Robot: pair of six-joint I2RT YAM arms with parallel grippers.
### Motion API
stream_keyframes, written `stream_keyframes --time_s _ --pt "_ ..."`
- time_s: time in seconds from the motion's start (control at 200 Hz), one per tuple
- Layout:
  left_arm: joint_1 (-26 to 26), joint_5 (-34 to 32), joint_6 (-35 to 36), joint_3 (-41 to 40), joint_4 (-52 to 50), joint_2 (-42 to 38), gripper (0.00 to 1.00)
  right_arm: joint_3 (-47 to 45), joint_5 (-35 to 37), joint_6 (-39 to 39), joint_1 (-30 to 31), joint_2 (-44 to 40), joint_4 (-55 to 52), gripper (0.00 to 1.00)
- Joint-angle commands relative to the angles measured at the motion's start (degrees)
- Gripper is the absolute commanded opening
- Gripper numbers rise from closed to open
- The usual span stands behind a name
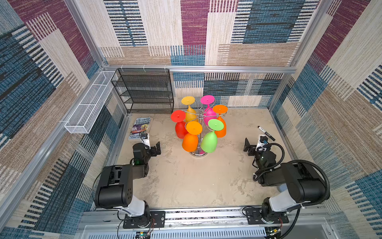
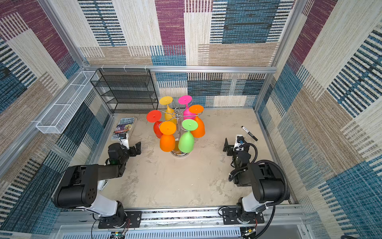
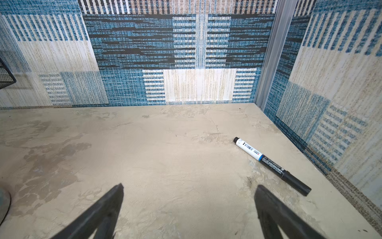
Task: Take the wine glass off the wine glass rack
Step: Pick up the wine glass from the wine glass rack.
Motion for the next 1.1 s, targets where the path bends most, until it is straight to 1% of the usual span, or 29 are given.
stream_keyframes --time_s 0.0,1.027,1.097 --pt "0.1 0.8 0.8 0.2 1.0 0.1 1.0 0.2 -0.6 0.2 -0.1 -0.1 1.5 1.0" --pt "0.1 0.8 0.8 0.2 0.8 0.0 0.99 0.2 -0.8 0.2 -0.2 -0.1 1.5 1.0" --pt "0.1 -0.1 0.3 -0.3 1.7 -0.1 0.99 0.4 -0.7 0.3 -0.2 -0.4 0.8 1.0"
